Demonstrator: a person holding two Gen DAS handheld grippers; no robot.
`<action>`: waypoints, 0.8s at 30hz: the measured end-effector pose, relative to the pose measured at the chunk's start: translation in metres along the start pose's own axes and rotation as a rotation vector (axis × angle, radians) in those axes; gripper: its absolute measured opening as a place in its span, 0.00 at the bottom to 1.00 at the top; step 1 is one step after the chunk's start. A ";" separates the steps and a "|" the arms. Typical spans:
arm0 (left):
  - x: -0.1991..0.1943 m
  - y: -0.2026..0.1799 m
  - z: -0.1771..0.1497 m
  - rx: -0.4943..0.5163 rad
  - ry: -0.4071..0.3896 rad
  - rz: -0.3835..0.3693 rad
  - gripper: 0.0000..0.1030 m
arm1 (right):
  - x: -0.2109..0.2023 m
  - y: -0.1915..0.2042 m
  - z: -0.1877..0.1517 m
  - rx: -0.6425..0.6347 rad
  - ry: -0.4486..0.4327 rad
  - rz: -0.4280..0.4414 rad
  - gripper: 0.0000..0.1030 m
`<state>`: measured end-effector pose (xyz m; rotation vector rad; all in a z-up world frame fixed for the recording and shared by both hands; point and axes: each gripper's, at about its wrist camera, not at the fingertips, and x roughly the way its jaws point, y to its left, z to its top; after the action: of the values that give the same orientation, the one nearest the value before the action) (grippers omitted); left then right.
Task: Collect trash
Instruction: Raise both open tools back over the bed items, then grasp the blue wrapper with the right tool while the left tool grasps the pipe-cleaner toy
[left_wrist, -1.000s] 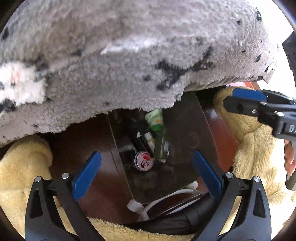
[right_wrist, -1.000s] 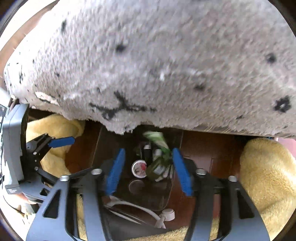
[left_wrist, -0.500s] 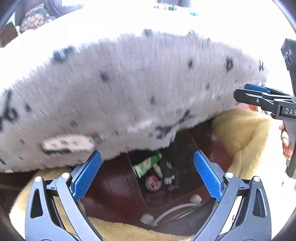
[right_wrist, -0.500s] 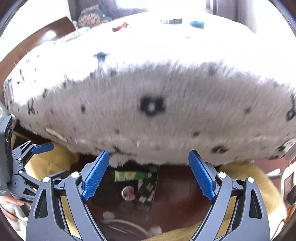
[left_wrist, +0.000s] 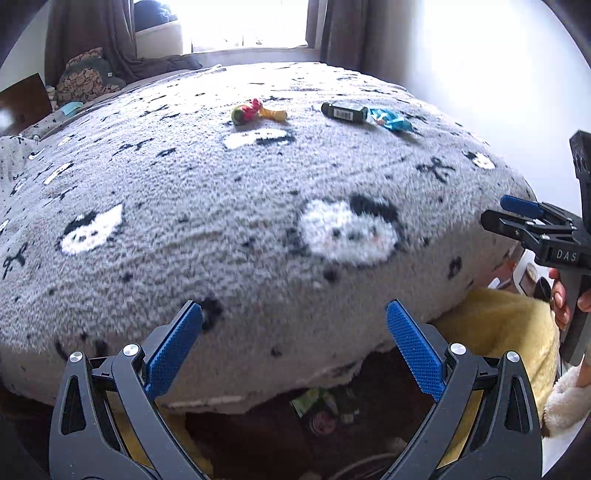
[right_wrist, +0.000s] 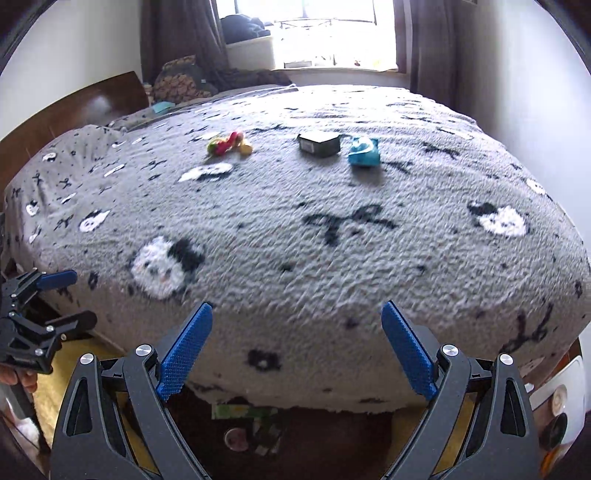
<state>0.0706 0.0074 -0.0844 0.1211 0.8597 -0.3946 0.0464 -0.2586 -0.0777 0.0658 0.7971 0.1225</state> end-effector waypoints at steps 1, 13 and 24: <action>0.003 0.002 0.006 -0.007 0.000 -0.005 0.92 | 0.000 -0.004 0.006 -0.001 -0.002 -0.008 0.90; 0.057 0.018 0.059 -0.018 0.004 0.029 0.92 | 0.041 -0.033 0.052 0.041 -0.004 -0.050 0.91; 0.105 0.027 0.101 -0.024 0.029 0.053 0.92 | 0.102 -0.056 0.105 0.054 0.012 -0.121 0.91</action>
<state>0.2140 -0.0244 -0.0998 0.1272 0.8877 -0.3330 0.1969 -0.3017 -0.0828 0.0673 0.8145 -0.0131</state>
